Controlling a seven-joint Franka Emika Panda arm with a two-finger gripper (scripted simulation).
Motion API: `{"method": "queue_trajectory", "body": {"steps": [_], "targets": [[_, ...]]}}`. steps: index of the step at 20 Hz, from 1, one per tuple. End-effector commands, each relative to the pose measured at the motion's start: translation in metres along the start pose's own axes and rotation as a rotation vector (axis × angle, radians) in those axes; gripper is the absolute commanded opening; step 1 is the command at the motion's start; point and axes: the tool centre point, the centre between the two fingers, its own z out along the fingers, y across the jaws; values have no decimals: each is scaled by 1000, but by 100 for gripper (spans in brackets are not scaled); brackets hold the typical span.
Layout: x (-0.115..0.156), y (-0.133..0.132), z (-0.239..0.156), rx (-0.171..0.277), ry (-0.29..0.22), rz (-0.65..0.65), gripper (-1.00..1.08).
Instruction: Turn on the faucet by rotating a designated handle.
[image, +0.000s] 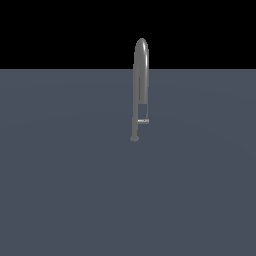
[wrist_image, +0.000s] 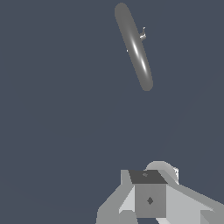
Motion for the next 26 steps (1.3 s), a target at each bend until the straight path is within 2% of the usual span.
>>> {"method": "queue_trajectory", "body": {"steps": [1, 14, 26], "targets": [[16, -1, 2, 31, -36, 32, -100], [96, 2, 22, 192, -225, 198, -100], [167, 13, 55, 352, -411, 359, -100]]}}
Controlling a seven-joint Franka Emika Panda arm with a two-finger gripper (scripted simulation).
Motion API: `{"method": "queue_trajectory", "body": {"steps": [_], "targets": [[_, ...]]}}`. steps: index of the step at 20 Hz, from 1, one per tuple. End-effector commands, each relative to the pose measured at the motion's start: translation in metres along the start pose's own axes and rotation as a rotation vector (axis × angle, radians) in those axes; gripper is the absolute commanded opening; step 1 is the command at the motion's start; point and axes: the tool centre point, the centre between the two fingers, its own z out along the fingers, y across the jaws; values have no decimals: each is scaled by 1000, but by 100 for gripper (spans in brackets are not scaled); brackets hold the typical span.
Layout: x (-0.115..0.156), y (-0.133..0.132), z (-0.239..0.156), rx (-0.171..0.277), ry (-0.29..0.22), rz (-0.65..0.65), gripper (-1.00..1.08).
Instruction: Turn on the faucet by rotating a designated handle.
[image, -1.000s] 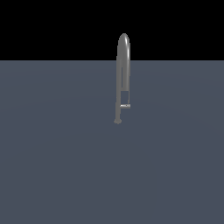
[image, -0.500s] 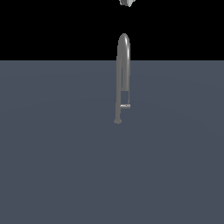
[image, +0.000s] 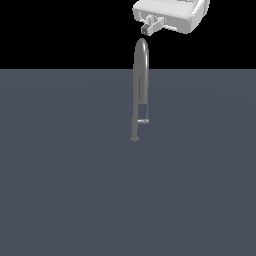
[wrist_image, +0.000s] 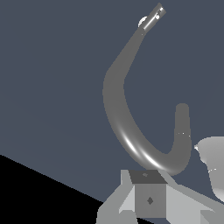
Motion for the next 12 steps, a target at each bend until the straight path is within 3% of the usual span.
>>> {"method": "queue_trajectory", "body": {"steps": [1, 12], "targets": [[17, -1, 2, 35, -41, 35, -100], [96, 3, 21, 200, -233, 202, -100]]}}
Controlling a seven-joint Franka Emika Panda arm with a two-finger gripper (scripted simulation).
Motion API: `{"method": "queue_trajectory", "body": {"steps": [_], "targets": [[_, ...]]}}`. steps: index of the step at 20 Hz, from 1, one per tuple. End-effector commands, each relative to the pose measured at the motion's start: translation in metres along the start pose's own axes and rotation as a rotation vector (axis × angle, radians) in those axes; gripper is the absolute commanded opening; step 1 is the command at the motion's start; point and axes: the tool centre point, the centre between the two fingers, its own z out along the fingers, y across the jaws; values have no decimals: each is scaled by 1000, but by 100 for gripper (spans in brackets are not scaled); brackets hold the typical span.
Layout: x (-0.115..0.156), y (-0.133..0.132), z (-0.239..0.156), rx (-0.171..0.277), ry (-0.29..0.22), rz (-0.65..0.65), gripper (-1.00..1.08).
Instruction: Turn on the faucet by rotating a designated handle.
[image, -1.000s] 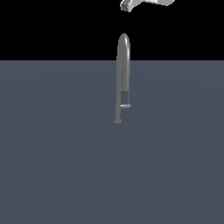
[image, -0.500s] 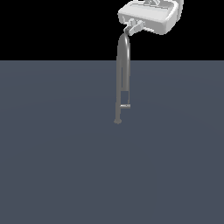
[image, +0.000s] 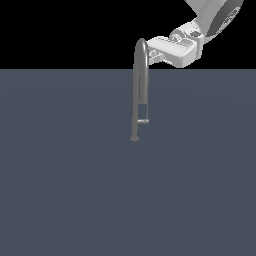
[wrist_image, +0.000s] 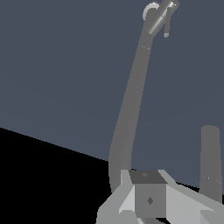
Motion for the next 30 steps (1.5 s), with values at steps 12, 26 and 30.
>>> {"method": "queue_trajectory", "body": {"steps": [12, 26, 30], "targets": [[105, 3, 24, 221, -254, 227, -100], [159, 10, 52, 342, -389, 352, -100], [159, 11, 52, 341, -389, 352, -100]]}}
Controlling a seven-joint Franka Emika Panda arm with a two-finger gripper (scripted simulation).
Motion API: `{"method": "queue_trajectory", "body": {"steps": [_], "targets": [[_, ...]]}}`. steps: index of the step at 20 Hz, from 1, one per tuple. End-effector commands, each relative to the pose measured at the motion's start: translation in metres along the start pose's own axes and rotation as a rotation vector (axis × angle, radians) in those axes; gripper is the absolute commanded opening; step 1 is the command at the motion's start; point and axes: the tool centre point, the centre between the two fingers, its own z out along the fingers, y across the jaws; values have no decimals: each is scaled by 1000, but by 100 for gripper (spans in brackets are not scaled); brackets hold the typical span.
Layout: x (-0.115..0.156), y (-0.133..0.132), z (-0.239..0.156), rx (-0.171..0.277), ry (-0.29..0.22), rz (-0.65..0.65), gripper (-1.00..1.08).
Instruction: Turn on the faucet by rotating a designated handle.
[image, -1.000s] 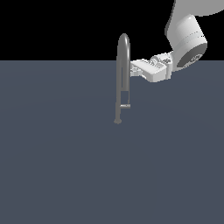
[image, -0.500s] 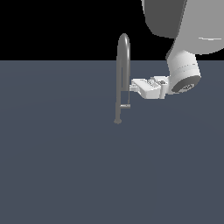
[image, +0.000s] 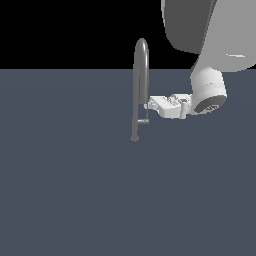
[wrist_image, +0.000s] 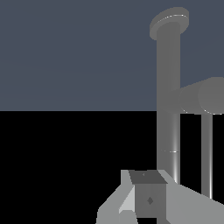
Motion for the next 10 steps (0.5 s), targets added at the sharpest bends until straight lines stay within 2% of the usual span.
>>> {"method": "queue_trajectory", "body": {"steps": [1, 10], "targets": [[-1, 1, 0, 0, 0, 0, -100], [-5, 14, 0, 0, 0, -1, -100]]}}
